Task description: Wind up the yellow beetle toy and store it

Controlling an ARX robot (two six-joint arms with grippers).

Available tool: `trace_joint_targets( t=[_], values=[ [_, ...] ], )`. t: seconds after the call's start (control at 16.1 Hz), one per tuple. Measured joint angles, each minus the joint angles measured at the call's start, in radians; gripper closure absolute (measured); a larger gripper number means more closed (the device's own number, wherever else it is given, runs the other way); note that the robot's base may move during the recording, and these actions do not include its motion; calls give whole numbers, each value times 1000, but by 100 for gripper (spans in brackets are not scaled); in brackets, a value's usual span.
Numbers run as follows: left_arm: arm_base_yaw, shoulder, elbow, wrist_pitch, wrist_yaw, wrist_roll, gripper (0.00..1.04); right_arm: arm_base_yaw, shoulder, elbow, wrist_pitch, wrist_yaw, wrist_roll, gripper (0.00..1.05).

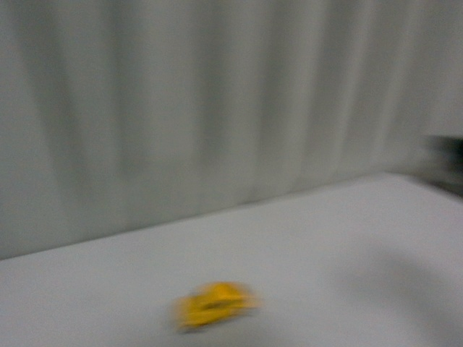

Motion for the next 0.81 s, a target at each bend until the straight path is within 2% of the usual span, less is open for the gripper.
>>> trace_joint_targets(
  t=[0.12, 0.37, 0.43, 0.62, 0.81],
  values=[
    [0, 0, 0, 0, 3, 0, 7, 5, 268, 110, 177, -19, -45, 7],
    [0, 0, 0, 0, 3, 0, 7, 236, 666, 409, 229, -110, -196, 7],
    [0, 0, 0, 0, 3, 0, 7, 302, 766, 500, 250, -133, -293, 7],
    [0, 0, 0, 0, 3, 0, 7, 378, 980, 699, 72, -325, -549, 7],
    [0, 0, 0, 0, 3, 0, 7, 375, 1043, 871, -279, -517, -826, 7]
  ],
)
